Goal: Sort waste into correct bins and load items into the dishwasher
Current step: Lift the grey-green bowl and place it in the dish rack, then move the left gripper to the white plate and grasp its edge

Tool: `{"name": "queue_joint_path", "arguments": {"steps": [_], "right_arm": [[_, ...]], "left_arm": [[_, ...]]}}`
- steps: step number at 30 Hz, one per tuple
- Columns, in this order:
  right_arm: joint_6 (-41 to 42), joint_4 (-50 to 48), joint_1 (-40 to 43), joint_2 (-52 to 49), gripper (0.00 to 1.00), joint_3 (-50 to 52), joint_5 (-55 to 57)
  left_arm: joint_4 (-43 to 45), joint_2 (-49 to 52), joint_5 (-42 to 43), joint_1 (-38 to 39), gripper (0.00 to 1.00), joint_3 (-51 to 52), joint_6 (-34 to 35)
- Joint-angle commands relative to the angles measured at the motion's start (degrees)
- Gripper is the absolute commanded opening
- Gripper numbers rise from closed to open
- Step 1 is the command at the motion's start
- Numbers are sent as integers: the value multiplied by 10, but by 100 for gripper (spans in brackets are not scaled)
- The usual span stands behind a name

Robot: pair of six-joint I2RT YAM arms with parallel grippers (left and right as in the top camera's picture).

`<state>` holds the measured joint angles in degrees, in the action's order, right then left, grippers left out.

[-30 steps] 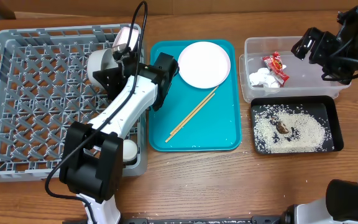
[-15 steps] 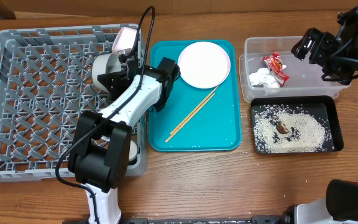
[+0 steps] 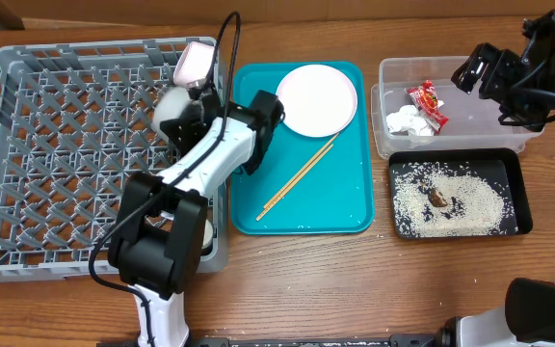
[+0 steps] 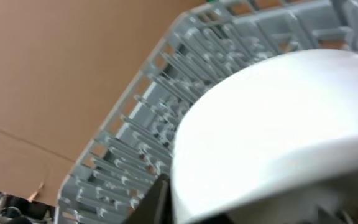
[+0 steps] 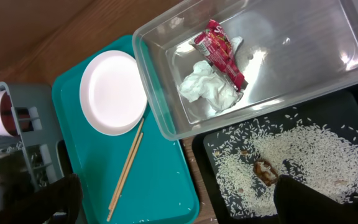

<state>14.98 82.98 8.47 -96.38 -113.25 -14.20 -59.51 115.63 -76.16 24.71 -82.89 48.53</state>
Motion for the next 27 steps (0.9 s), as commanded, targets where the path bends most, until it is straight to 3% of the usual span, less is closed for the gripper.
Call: {"name": "queue_joint_path", "arguments": {"steps": [1,2,3,5,13,17,23,27], "right_arm": [[0,-4,-2,9,100,-11,0],[0,-4,-2,9,100,-11,0],[0,-4,-2,9,100,-11,0],[0,-4,-2,9,100,-11,0],[0,-4,-2,9,100,-11,0],[0,-4,-2,9,100,-11,0],[0,-4,-2,9,100,-11,0],[0,-4,-2,9,100,-11,0]], "left_arm": [[0,9,38,14,42,3,-10],[0,9,38,17,69,3,-10],[-1,9,38,20,82,3,-10],[-3,9,42,26,89,3,-10],[-31,8,132,29,100,-22,-10],[-83,8,201,28,100,-92,-14],[-127,8,340,28,100,-261,-160],[-123,8,510,27,100,-355,-252]]}}
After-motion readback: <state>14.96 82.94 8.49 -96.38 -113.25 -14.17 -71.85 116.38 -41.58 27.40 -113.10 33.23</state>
